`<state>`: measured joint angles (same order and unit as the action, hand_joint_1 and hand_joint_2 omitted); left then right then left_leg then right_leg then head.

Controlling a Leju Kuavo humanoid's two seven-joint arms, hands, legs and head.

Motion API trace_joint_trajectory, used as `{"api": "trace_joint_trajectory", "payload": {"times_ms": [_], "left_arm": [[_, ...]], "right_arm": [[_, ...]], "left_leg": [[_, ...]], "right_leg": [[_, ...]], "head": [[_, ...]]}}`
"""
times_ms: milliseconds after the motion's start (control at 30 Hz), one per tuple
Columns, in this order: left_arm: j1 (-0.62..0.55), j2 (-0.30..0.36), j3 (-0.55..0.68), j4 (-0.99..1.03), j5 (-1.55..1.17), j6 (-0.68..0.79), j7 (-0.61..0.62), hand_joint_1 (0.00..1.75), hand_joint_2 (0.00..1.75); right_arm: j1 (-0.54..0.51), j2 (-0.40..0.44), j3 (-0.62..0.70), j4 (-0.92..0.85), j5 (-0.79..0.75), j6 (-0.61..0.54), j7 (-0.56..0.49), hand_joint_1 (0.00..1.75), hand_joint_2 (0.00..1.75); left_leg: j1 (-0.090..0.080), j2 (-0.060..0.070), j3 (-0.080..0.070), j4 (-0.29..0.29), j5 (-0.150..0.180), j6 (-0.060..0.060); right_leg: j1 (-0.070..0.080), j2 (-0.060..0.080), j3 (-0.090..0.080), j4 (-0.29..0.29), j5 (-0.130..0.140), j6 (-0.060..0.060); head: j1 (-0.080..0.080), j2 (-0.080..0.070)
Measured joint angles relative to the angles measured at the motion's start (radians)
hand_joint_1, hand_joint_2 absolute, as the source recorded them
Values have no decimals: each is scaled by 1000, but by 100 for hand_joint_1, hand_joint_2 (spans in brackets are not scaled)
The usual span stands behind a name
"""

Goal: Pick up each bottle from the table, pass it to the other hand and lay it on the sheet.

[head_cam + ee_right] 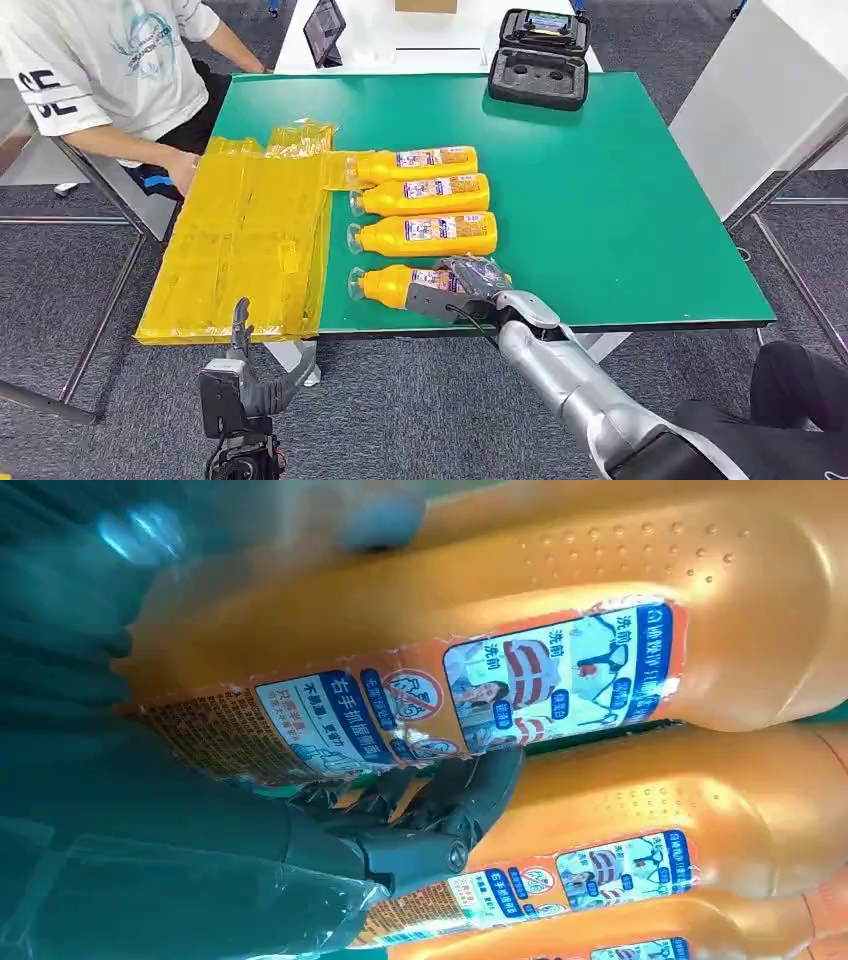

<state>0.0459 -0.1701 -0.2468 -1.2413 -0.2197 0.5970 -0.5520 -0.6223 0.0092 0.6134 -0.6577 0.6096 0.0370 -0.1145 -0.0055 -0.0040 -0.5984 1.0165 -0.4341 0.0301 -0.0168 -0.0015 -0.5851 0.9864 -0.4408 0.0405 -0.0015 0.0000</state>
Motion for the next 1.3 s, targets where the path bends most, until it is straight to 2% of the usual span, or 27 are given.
{"api": "trace_joint_trajectory", "payload": {"times_ms": [267,600,900,1100,1200,1300], "left_arm": [[5,0,2,0,18,8,-6,0,175],[13,0,4,0,18,11,-11,0,175],[27,-10,21,-26,16,0,-33,0,175],[34,-11,26,-43,17,-7,-35,0,175],[40,-11,29,-60,66,-63,-38,0,175],[56,-11,29,-112,144,-198,-26,0,175]], "right_arm": [[4,15,-37,-9,-94,4,-126,175,175],[24,36,-78,-47,-145,-8,-176,175,175],[84,53,-152,-213,-248,-121,-330,175,175],[109,55,-176,-279,-255,-131,-344,175,175],[122,58,-184,-297,-274,-154,-393,175,175],[144,65,-191,-325,-295,-177,-469,175,175]], "left_leg": [[0,0,0,0,0,0],[0,0,-2,0,0,0],[0,0,-2,0,0,0],[0,0,-2,0,0,0],[0,0,-2,0,0,0],[0,0,-2,0,0,0]], "right_leg": [[0,0,0,0,0,0],[0,0,-1,0,0,0],[0,0,-2,0,0,0],[0,0,-2,0,0,0],[0,0,-2,0,0,0],[0,0,-2,0,0,0]], "head": [[0,0],[0,0],[0,0],[0,0],[0,0],[0,0]]}}
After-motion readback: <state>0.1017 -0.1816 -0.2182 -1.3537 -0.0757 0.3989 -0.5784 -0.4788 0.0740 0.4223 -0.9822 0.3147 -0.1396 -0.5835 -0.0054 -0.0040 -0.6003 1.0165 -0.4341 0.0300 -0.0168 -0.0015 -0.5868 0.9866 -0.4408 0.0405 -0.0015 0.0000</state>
